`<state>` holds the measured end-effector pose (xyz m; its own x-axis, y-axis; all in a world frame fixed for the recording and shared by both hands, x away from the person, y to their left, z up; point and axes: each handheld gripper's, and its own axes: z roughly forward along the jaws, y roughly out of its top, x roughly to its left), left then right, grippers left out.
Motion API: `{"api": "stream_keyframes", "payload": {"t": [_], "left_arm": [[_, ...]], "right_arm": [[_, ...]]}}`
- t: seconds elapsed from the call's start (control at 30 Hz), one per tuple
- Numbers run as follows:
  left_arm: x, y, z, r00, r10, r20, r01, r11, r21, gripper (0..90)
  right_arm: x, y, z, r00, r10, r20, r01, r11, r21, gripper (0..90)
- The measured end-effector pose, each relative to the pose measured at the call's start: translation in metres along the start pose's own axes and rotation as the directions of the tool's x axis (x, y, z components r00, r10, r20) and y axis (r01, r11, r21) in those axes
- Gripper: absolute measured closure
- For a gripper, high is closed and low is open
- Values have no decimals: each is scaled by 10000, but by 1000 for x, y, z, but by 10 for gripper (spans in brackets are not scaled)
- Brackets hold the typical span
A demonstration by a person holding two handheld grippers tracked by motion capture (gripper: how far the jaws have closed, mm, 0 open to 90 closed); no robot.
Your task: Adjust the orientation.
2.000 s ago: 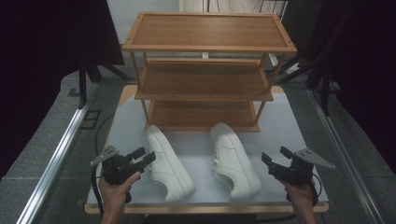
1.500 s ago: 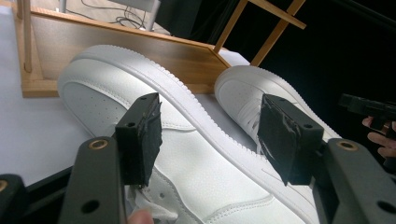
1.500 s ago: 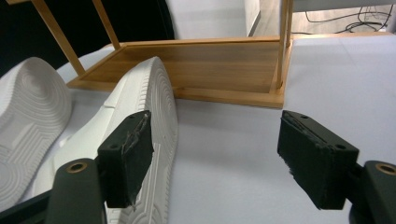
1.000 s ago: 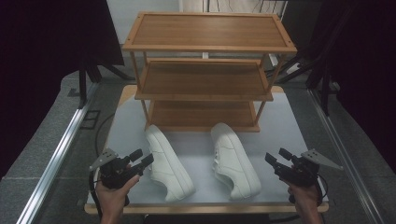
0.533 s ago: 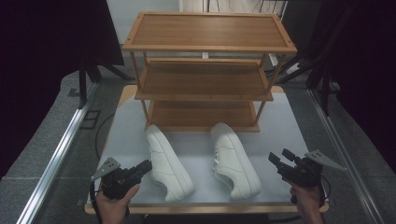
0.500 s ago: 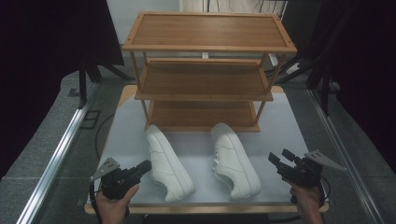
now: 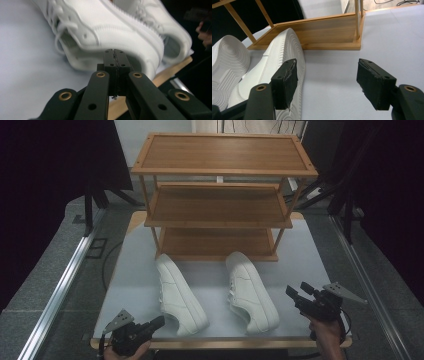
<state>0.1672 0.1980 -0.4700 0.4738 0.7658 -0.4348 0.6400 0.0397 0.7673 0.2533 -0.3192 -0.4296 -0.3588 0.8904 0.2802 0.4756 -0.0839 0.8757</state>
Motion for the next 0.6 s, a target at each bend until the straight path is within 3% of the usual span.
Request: {"api": "stream_keyframes", "payload": {"t": [0.2, 0.6], "left_arm": [[-4, -5, 19, 10000, 1, 88, -6, 9985, 552, 900], [-12, 11, 41, 9990, 249, 361, -271, 9976, 629, 900]], "right_arm": [[-2, -1, 0, 9999, 89, 129, -90, 9999, 78, 332], [-3, -3, -2, 9994, 136, 307, -140, 9998, 113, 334]]}}
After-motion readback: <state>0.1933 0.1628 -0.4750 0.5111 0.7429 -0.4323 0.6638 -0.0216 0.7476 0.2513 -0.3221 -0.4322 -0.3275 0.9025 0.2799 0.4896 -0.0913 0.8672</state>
